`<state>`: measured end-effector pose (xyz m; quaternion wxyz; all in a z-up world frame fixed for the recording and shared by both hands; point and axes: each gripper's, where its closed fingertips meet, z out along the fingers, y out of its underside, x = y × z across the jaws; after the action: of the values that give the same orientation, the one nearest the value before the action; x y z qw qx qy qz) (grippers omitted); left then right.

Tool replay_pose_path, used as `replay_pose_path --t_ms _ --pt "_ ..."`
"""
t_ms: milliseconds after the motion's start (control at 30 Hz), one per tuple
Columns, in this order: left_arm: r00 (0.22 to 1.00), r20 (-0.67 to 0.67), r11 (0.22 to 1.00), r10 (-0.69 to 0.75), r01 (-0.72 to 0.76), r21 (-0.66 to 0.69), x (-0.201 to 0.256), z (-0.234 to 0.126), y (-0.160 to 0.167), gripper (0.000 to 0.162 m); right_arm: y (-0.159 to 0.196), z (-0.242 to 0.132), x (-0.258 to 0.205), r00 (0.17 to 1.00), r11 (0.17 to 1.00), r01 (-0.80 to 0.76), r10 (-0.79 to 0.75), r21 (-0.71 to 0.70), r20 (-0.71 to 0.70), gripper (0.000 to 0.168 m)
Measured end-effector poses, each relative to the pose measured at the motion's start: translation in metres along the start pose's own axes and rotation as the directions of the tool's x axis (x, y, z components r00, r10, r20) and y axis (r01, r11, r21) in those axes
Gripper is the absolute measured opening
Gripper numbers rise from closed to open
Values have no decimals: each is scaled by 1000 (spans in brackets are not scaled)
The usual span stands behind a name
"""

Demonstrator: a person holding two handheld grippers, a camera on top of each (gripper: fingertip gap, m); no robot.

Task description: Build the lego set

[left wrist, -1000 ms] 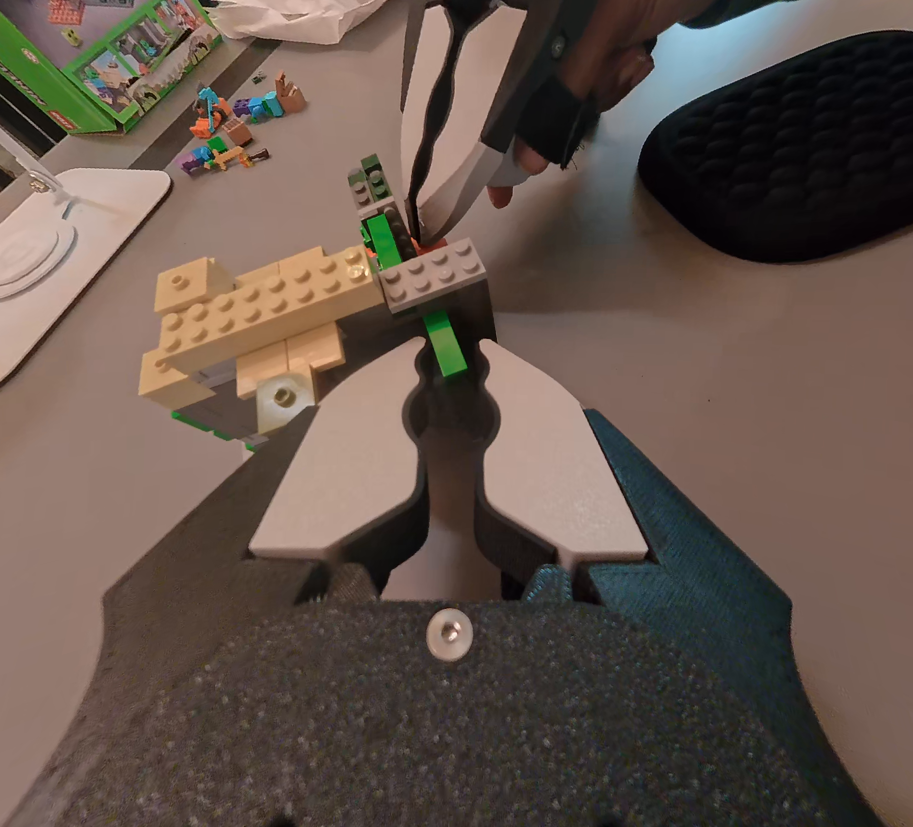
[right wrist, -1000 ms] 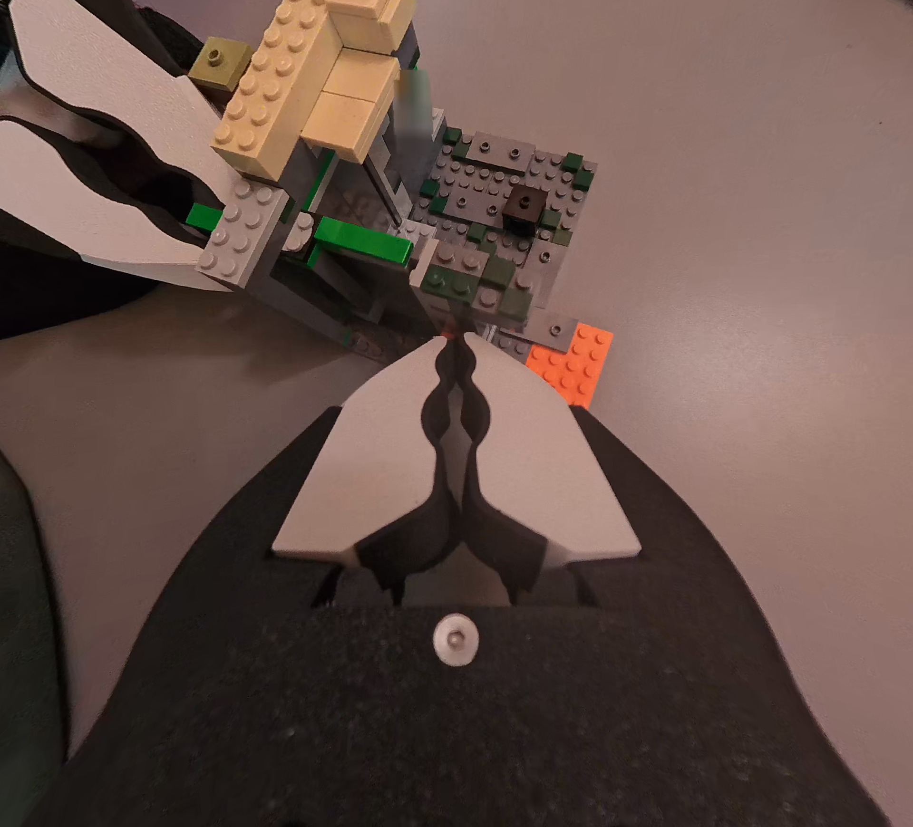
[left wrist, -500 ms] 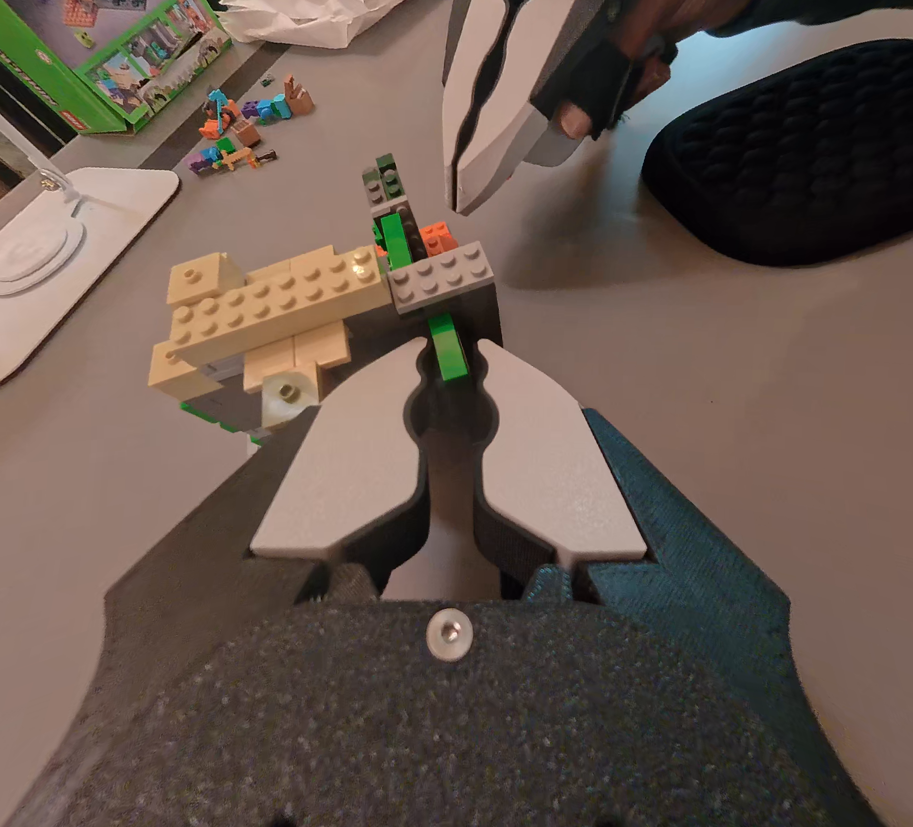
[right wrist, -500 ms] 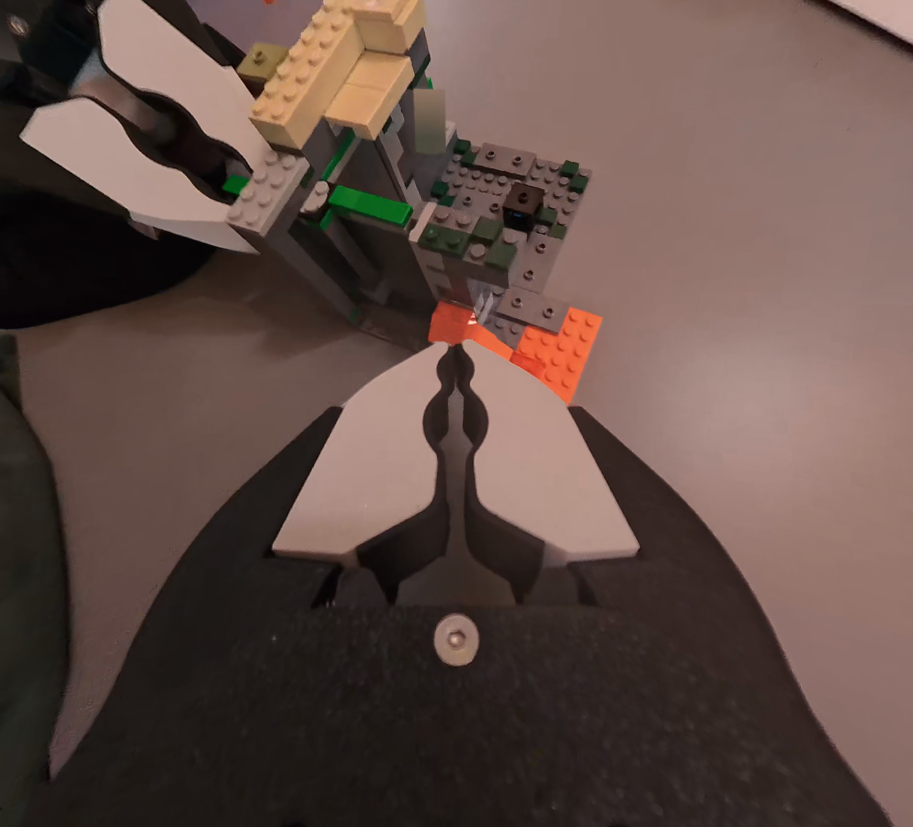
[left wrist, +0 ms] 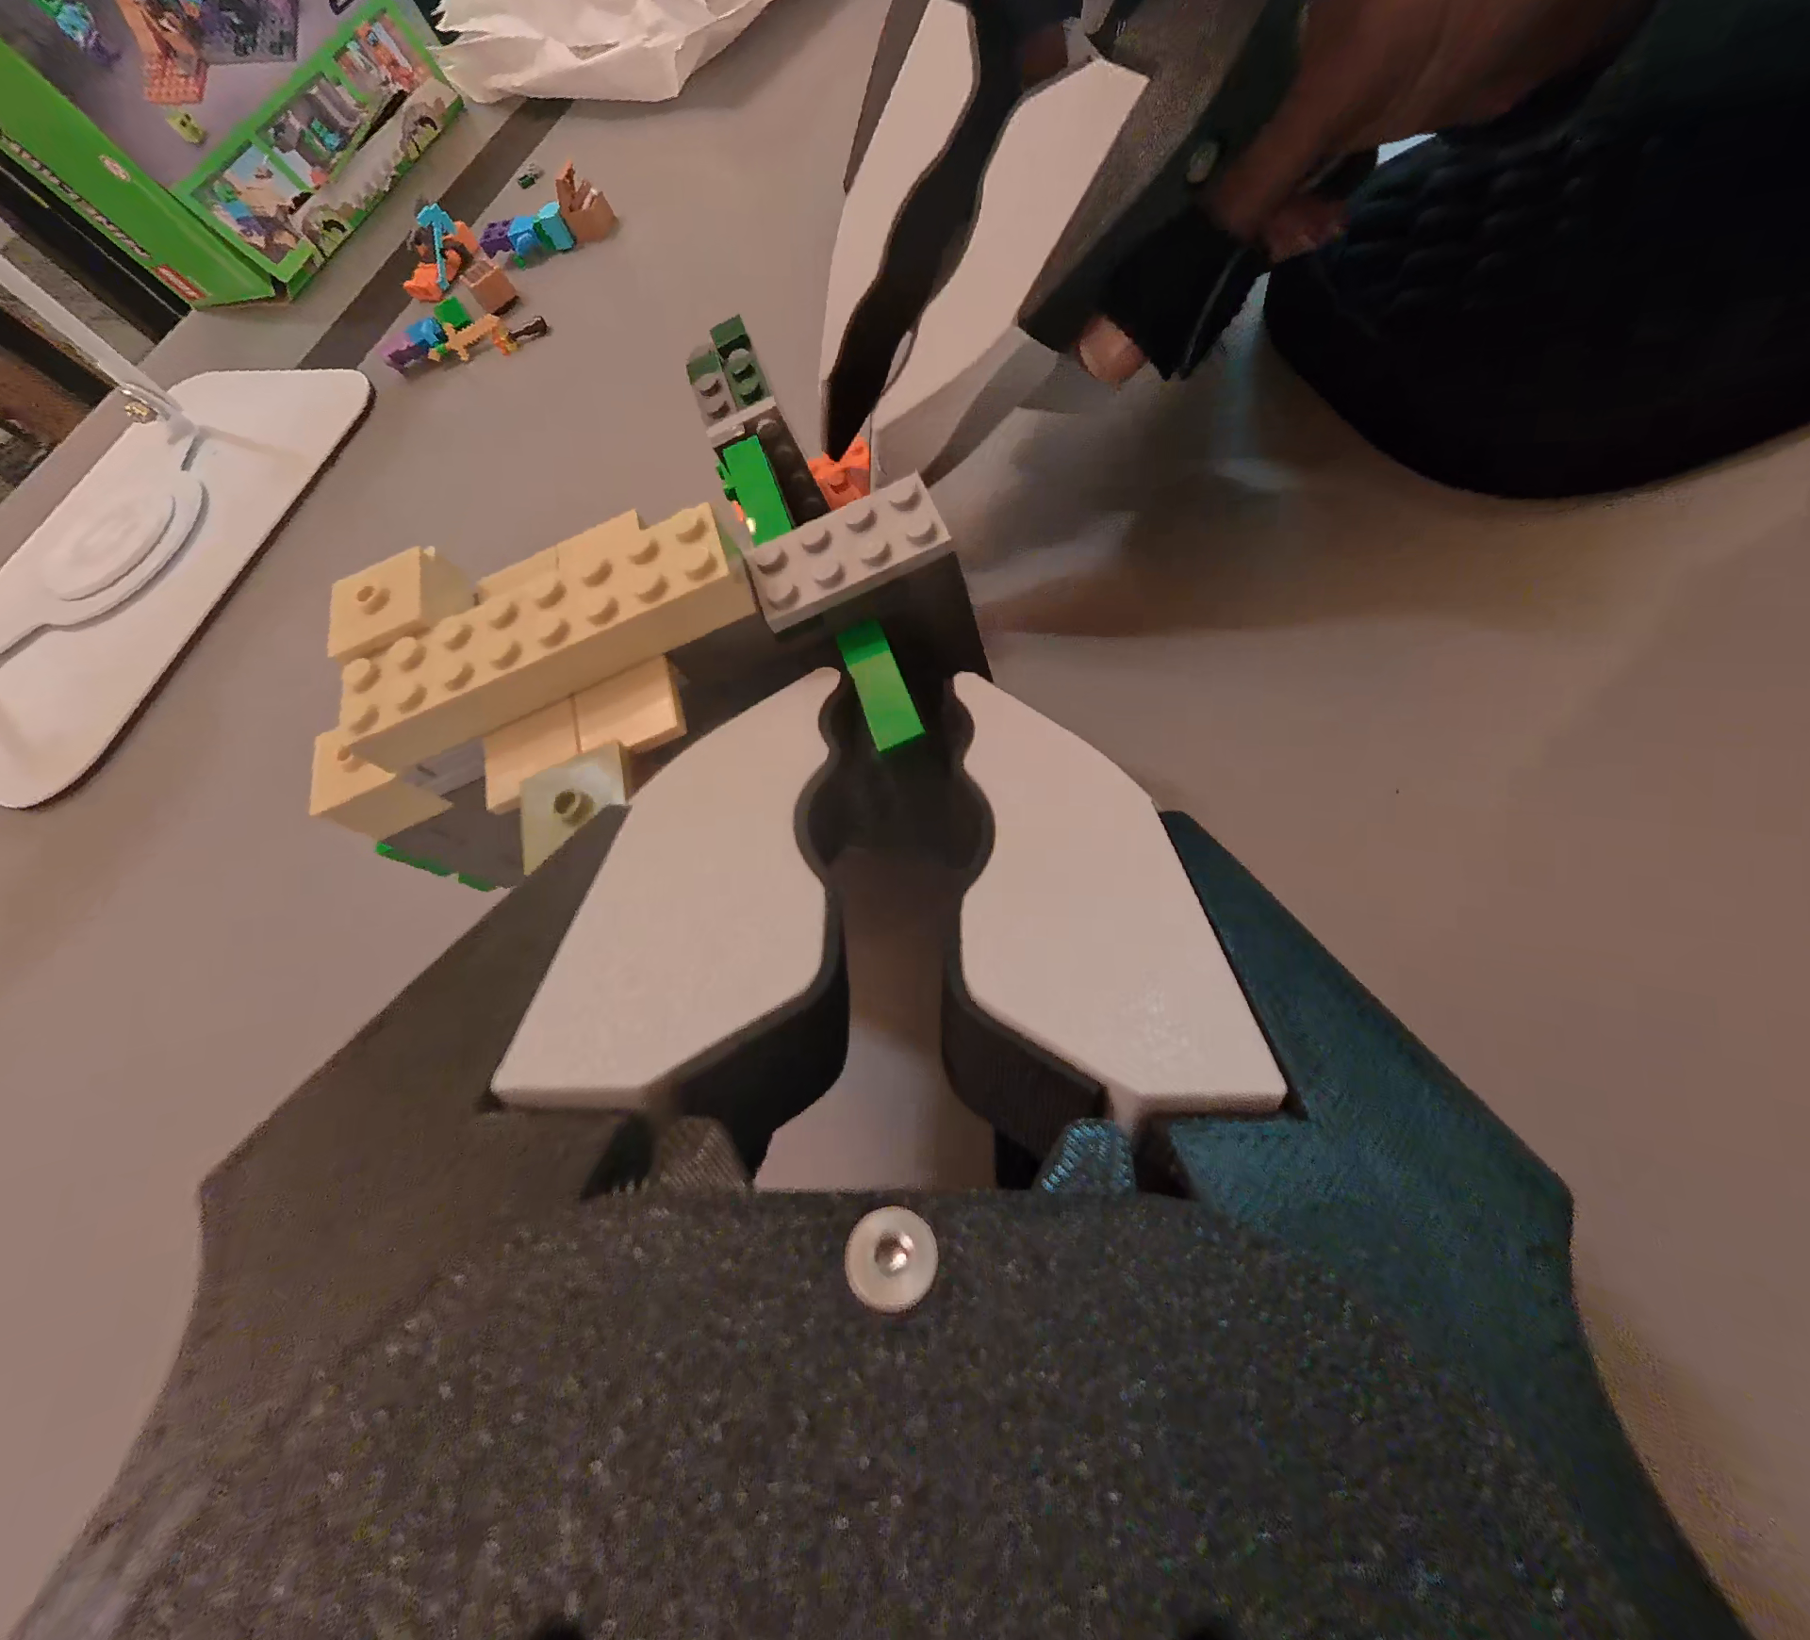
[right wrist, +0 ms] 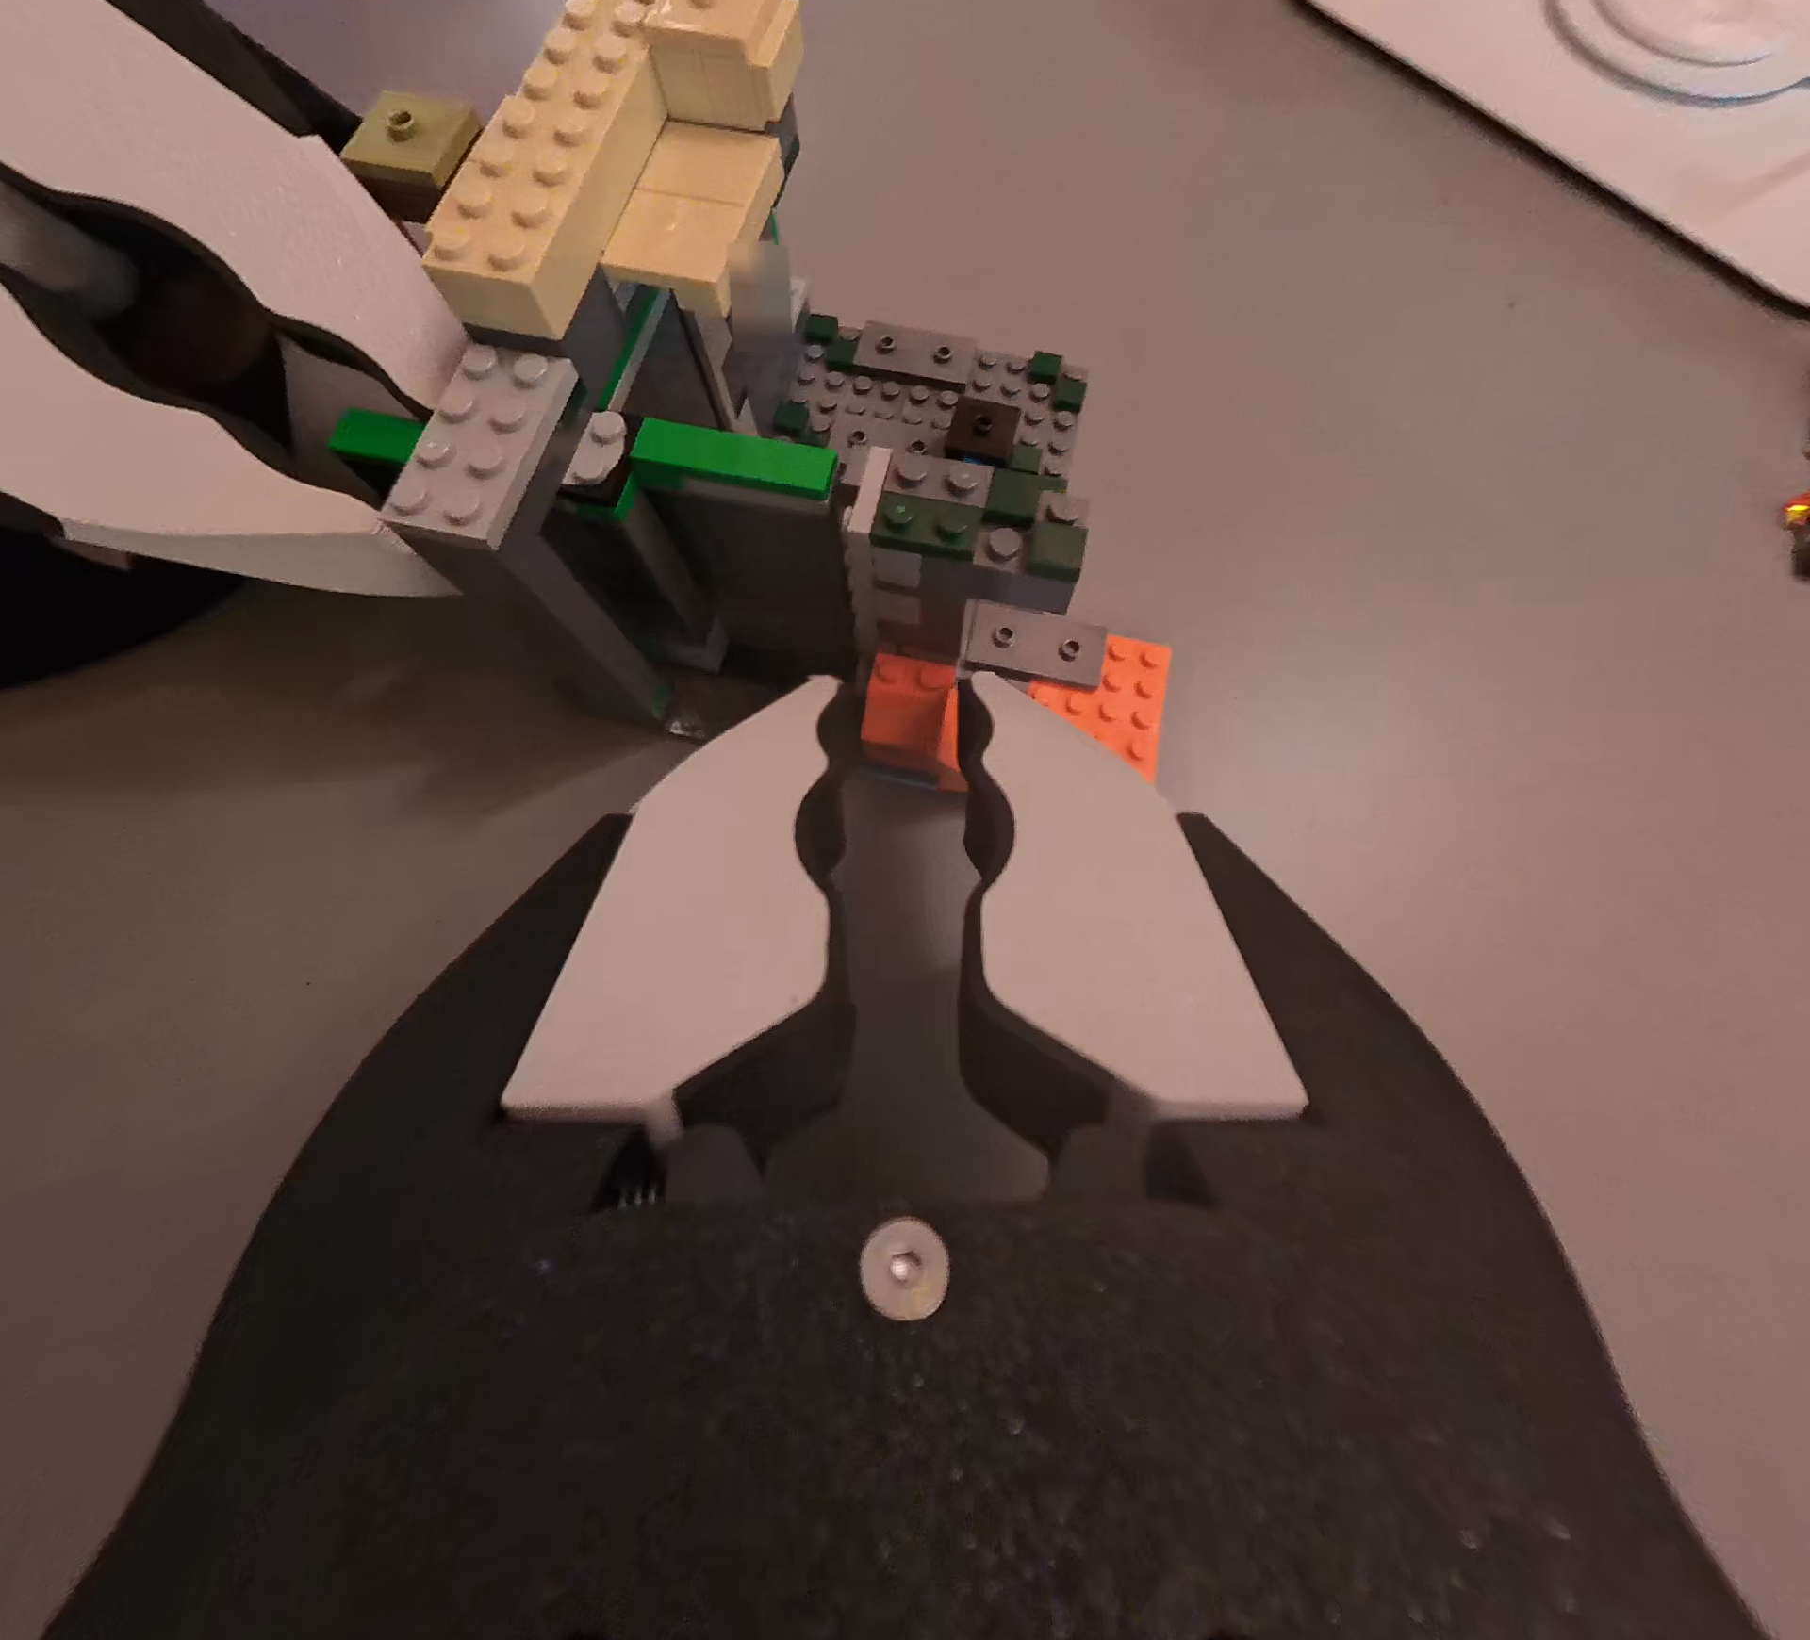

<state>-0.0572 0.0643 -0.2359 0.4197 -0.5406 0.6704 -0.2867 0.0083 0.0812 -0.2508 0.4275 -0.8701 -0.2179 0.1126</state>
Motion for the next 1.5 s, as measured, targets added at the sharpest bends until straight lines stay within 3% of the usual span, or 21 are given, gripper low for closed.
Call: replay_pose_path --t_ms 500,1267,1333,1500 --pt "1000 3 1000 21 -21 -9 2 0 -1 17 4 4 1 994 994 -105 105 -30 -5 16" --pt "999 10 999 30 -30 -11 2 0 0 16 4 2 -1 997 996 -79 79 32 -14 15" --pt "999 12 999 33 -33 -11 2 0 0 16 4 0 -2 997 997 -72 72 39 0 31" --pt "999 12 999 36 -36 -10 2 0 0 17 0 -10 -4 1000 995 13 -11 99 -20 32"
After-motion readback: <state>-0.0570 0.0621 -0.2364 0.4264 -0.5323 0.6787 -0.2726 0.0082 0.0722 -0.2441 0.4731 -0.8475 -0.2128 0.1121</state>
